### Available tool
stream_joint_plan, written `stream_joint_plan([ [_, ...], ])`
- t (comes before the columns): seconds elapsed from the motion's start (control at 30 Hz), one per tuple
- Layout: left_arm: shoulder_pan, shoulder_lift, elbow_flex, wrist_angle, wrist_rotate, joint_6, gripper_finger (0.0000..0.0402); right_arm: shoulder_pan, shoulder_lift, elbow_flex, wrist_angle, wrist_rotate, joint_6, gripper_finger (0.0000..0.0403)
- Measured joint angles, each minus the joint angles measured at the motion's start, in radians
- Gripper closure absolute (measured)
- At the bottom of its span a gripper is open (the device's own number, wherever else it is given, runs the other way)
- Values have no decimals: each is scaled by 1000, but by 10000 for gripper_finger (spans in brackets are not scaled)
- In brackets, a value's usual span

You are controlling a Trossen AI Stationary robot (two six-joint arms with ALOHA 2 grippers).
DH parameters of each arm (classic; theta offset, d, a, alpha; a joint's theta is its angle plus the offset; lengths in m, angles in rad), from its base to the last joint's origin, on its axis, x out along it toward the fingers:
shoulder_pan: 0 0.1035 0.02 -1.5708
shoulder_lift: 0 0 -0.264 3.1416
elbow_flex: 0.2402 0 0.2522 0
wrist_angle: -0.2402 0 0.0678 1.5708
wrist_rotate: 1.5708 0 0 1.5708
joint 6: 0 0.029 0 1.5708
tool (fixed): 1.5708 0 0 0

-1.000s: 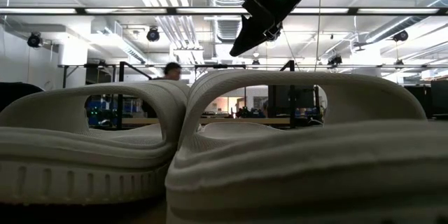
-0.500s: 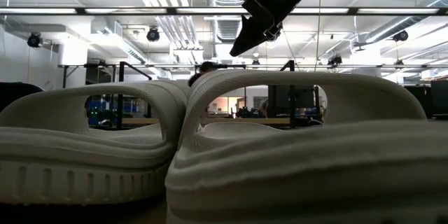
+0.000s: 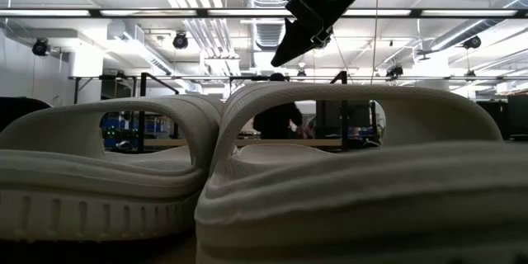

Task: Pick and place slides into the shelf
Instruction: Put the left black slide on the shelf

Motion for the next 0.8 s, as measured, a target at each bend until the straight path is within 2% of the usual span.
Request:
stream_joint_plan([
  [0.5, 0, -10, 0, -83, 6, 0, 401, 0, 0, -1, 0, 0, -3, 323],
  [0.8, 6, -29, 8, -85, -53, 21, 401, 0, 0, -1, 0, 0, -20, 334],
])
